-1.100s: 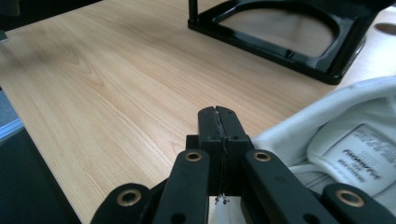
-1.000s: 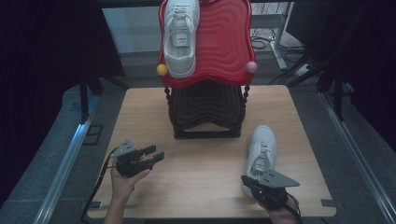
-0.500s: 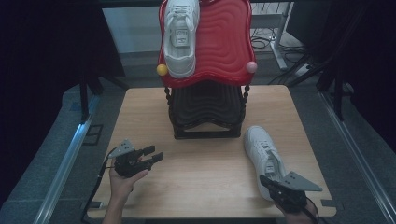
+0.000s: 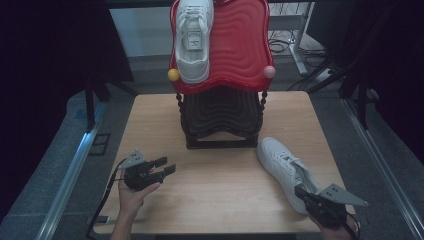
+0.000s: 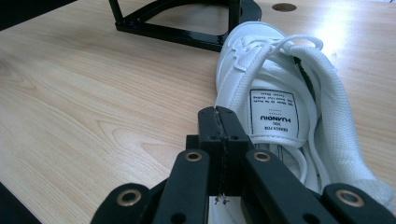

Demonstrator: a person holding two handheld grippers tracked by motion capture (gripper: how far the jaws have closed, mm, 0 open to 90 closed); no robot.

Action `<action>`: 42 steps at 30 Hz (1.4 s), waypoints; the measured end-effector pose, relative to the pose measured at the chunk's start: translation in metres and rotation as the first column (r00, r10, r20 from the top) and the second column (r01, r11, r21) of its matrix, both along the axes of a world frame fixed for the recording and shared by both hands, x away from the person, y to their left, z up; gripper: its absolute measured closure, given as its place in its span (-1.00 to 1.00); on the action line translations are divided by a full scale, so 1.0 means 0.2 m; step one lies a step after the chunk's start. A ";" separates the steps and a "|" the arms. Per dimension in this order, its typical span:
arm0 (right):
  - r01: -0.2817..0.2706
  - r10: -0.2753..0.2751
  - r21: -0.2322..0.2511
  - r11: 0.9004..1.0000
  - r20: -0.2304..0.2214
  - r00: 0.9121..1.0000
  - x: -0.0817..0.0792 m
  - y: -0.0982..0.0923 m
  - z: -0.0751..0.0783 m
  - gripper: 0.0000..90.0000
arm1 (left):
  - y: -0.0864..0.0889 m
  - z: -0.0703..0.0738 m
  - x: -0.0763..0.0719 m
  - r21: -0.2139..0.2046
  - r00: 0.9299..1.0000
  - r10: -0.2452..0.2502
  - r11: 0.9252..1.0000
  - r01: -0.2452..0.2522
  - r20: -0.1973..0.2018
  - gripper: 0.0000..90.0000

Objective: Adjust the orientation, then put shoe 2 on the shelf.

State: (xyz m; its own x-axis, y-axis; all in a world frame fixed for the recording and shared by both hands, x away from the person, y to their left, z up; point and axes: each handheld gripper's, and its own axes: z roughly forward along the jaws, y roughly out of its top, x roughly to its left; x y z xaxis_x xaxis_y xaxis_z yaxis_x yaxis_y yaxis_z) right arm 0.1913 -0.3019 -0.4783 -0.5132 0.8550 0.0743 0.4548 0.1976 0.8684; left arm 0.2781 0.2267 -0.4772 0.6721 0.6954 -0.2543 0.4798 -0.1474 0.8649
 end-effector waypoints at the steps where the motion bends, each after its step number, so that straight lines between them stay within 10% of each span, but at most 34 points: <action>1: -0.005 0.005 0.001 1.000 0.000 1.000 0.00 0.00 0.00 1.00 | 0.00 0.00 0.00 0.000 1.000 -0.001 1.000 0.001 -0.001 0.07; 15: -0.057 0.053 0.063 0.996 0.062 0.997 0.03 0.01 0.08 1.00 | -0.02 -0.02 0.00 0.007 1.000 -0.009 1.000 0.010 -0.017 0.07; 31: -0.047 0.044 0.060 0.997 0.052 0.998 0.29 -0.10 0.14 0.92 | -0.01 -0.02 -0.01 0.007 1.000 -0.003 1.000 0.003 -0.017 0.06; 42: 0.008 -0.007 0.073 0.997 -0.016 1.000 0.38 -0.18 0.05 0.15 | -0.01 -0.03 0.00 0.003 1.000 -0.006 1.000 0.006 -0.028 0.06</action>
State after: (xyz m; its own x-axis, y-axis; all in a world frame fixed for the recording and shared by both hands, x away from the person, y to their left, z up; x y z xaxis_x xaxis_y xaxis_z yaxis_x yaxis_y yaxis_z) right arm 0.2680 -0.3370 -0.4683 -0.5048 0.8511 0.1445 0.4699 0.1305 0.8730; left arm 0.2776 0.2239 -0.4838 0.6690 0.6921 -0.2709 0.5032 -0.1536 0.8504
